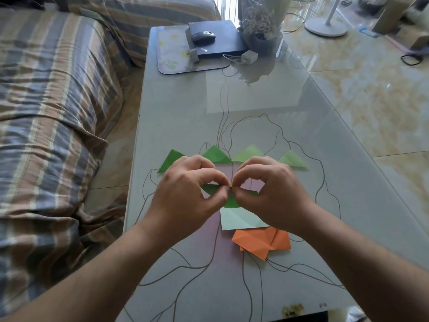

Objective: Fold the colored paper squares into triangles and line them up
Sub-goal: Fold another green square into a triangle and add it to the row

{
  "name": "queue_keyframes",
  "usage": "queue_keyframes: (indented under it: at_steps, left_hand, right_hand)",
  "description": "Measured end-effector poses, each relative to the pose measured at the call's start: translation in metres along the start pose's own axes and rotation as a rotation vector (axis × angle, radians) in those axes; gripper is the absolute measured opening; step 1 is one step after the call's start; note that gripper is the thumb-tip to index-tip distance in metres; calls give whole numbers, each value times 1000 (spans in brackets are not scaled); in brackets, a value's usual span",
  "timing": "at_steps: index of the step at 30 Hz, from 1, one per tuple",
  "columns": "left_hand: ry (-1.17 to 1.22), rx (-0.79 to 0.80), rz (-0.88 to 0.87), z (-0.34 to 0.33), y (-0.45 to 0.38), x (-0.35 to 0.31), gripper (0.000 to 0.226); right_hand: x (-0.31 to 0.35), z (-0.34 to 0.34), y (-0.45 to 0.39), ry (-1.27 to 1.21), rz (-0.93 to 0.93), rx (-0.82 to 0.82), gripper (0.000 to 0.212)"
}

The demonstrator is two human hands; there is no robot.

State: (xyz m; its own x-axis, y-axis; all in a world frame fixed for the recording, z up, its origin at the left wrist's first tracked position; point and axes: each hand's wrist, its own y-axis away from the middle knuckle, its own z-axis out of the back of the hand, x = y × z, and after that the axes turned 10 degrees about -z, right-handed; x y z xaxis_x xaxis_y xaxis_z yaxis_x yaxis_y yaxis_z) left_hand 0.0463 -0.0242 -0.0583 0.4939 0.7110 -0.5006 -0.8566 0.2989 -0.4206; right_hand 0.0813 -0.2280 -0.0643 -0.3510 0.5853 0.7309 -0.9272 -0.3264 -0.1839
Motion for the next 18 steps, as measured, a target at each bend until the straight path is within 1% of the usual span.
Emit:
queue_keyframes:
  at_steps: [4,7,10,18]
  left_hand:
    - [12,0,10,1,0,2,22]
    - [34,-12,22,2,1,3,18]
    - [55,-16,31,2,0,2,13]
    - [60,-28,53,5,-1,7,5]
  right_hand:
    - [-1,2,0,0,-15,1,14]
    - [-1,4,0,-9,-26,6,5]
    - [-1,6,1,20,-28,6,10]
    - [-1,10,1,27,-33,-14,8]
